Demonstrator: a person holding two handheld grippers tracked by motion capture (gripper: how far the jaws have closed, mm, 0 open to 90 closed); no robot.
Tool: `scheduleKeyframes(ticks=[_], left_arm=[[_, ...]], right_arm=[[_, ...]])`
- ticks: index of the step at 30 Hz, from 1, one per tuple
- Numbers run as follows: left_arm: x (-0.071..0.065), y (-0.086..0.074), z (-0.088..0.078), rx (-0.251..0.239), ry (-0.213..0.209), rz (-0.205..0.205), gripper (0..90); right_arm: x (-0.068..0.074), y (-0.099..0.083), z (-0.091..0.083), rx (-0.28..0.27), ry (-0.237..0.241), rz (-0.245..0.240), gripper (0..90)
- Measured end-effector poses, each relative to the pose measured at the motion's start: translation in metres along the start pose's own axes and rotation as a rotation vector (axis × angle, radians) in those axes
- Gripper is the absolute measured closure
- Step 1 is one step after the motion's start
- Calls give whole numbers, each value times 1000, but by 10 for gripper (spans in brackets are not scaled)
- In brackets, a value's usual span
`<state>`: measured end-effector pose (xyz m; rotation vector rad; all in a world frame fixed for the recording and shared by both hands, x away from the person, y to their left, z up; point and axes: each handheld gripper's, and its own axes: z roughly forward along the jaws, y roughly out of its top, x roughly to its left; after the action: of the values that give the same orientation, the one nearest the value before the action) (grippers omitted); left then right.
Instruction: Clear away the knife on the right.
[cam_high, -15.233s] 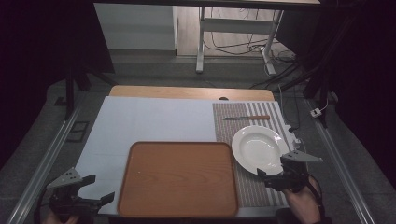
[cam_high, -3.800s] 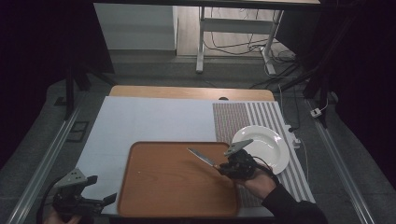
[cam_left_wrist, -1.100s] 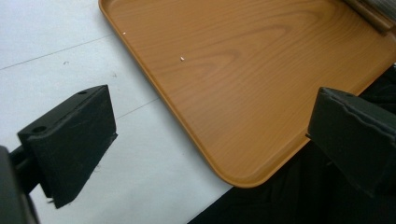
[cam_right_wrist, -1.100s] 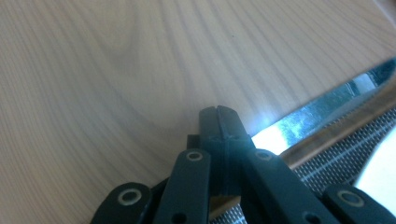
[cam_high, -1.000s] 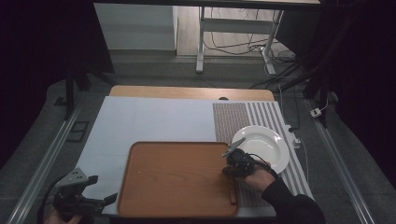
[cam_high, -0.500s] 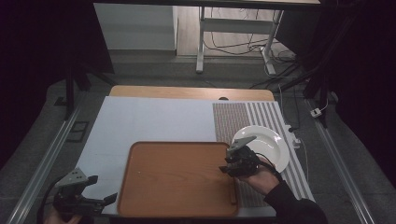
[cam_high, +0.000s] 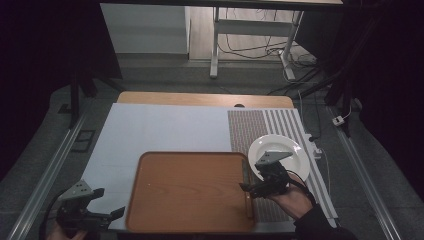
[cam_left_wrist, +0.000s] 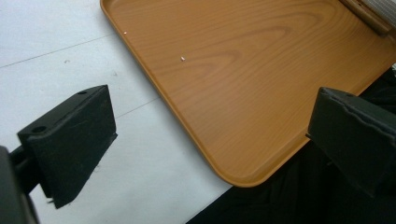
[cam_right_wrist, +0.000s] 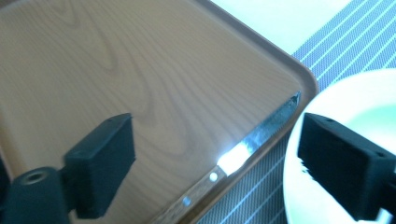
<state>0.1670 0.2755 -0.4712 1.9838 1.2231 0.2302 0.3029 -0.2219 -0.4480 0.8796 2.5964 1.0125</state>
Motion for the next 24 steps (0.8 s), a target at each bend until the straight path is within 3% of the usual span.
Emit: scheduleKeyframes(ticks=[2,14,24], left_arm=[[0,0,0,-1,0,0,9],[0,0,0,0,0,-3,9],[0,0,0,-2,0,-2,9]], right_arm=[[1,-4,-4,-10,-23,7,46],[-7,-34,-37,-77,-71,95,0],[-12,-58,-63,-144,-148,205,0]])
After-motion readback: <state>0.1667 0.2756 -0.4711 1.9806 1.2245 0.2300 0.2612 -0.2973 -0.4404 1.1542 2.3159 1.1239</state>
